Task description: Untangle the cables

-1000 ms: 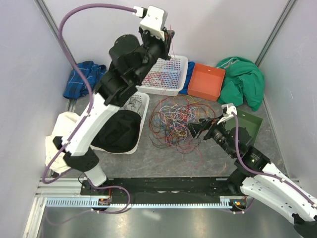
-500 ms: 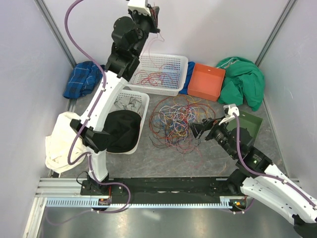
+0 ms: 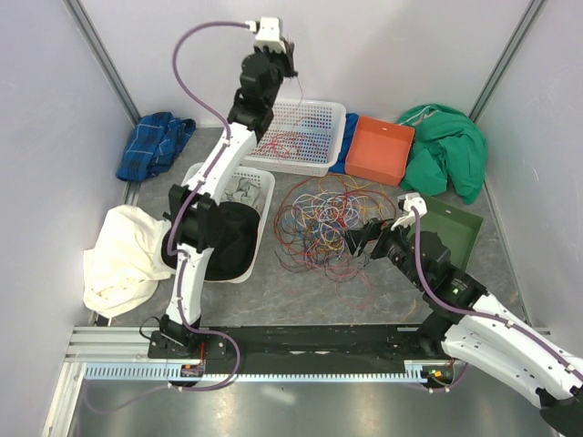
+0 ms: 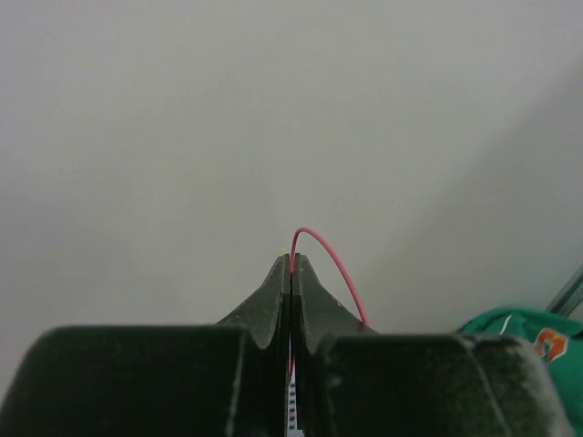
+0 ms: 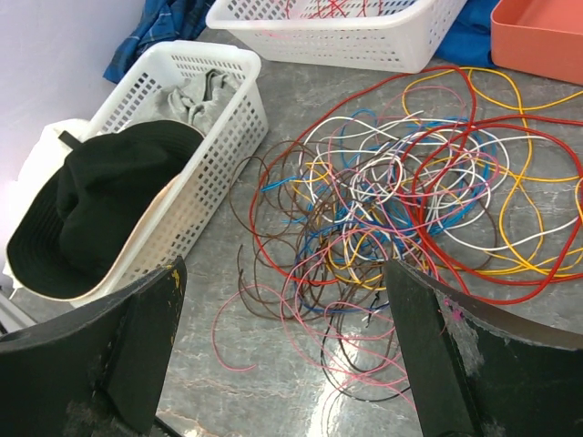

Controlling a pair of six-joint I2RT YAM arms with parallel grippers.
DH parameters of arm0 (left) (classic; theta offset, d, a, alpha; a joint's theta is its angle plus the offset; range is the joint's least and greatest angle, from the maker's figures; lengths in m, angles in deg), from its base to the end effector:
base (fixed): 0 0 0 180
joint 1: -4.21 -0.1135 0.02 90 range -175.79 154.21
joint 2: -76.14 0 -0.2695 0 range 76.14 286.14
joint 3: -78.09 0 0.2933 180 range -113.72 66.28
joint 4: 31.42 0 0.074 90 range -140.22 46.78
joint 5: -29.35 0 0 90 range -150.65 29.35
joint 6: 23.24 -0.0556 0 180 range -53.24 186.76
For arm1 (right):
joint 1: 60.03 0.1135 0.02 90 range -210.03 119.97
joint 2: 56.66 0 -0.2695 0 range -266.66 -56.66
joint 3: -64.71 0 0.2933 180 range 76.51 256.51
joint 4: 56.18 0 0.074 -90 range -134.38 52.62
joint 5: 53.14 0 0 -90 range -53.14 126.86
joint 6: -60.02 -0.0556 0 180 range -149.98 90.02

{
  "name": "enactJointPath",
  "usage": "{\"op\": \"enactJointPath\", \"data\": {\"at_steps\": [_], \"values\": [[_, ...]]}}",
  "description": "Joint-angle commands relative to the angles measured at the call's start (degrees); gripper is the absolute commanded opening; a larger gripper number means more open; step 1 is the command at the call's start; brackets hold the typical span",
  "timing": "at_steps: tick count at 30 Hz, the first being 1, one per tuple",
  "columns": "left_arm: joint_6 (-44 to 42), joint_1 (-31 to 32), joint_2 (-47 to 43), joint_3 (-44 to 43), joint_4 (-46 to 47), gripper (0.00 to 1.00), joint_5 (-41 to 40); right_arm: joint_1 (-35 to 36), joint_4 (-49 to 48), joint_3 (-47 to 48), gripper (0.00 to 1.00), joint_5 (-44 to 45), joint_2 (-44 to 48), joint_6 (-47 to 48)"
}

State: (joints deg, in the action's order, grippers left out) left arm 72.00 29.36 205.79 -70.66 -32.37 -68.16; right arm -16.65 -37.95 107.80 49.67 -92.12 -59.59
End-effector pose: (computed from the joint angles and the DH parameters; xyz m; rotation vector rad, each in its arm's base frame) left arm 0.5388 -0.2449 0.4572 0.1055 1.2613 -0.3762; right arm 0.1663 0.1402 0.2852 -0.0493 1.8083 0.7268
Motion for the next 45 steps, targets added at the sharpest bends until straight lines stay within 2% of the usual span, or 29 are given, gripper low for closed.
{"op": "enactJointPath", "data": {"at_steps": [1, 3, 4, 6, 7, 12, 13, 16, 21, 24, 26, 29, 33, 34, 37, 40, 45], "values": [[3.4, -0.7, 5.3, 1.0, 2.4, 0.02, -1.1, 0.1, -3.4, -0.4, 0.98, 1.4, -0.8, 1.7], [3.7, -1.1, 6.5, 1.0, 1.7, 0.04, -1.3, 0.1, -3.9, -0.4, 0.98, 1.2, -1.5, 1.7], [3.7, -1.1, 6.8, 0.9, 1.3, 0.30, -1.5, 0.2, -4.1, -0.4, 0.98, 1.1, -1.7, 1.7], [3.5, -1.1, 7.2, -0.1, 0.0, 0.64, -2.2, 0.1, -4.2, -0.4, 0.98, 1.0, -2.3, 1.6], [3.3, -1.4, 7.1, -0.1, -0.9, 0.99, -2.2, 0.1, -4.2, -0.4, 0.98, 1.0, -2.6, 1.6], [4.3, -2.0, 5.5, -0.4, -7.7, 1.00, -4.0, 0.1, -4.4, -0.9, 0.98, 1.2, -2.2, 1.2], [5.0, -2.0, 5.1, -0.3, -11.5, 1.00, -4.4, 0.1, -4.5, -0.9, 0.98, 1.2, -2.1, 1.1], [9.5, -2.0, 1.1, 1.4, -17.9, 1.00, -5.0, 0.1, -4.1, -0.7, 0.98, 2.0, -1.2, 1.0], [20.1, -1.3, -13.1, 19.9, -21.0, 1.00, 1.1, 0.1, -1.7, 0.0, 0.98, 6.2, -0.1, 0.8], [23.5, 1.8, -23.0, 31.8, -21.0, 1.00, 2.6, 0.1, -0.3, -0.2, 0.98, 7.8, -1.0, -0.6], [24.6, 6.8, -29.0, 39.2, -21.3, 1.00, 0.6, 0.1, 0.1, -1.1, 0.98, 8.4, -0.3, -2.2], [24.2, 15.3, -33.2, 45.7, -23.7, 1.00, -4.2, 0.1, 1.1, -1.7, 0.98, 10.3, 2.2, -3.3], [26.5, 24.1, -35.3, 54.6, -24.0, 1.00, -10.6, 0.0, 4.0, -1.3, 0.98, 12.6, 6.4, -3.7], [27.8, 24.4, -35.5, 58.4, -23.3, 1.00, -8.5, 0.1, 5.3, -1.2, 0.98, 12.8, 7.9, -3.7], [32.0, 24.9, -33.9, 62.6, -23.5, 1.00, -3.8, 0.1, 7.6, -1.1, 0.98, 13.0, 10.7, -4.3], [36.6, 25.7, -31.2, 64.8, -25.2, 1.00, -5.3, 0.1, 9.9, -0.9, 0.98, 13.3, 12.4, -4.9], [39.3, 26.9, -26.5, 66.0, -25.0, 1.00, -8.2, 0.1, 11.8, -1.1, 0.98, 13.8, 13.7, -5.6]]}}
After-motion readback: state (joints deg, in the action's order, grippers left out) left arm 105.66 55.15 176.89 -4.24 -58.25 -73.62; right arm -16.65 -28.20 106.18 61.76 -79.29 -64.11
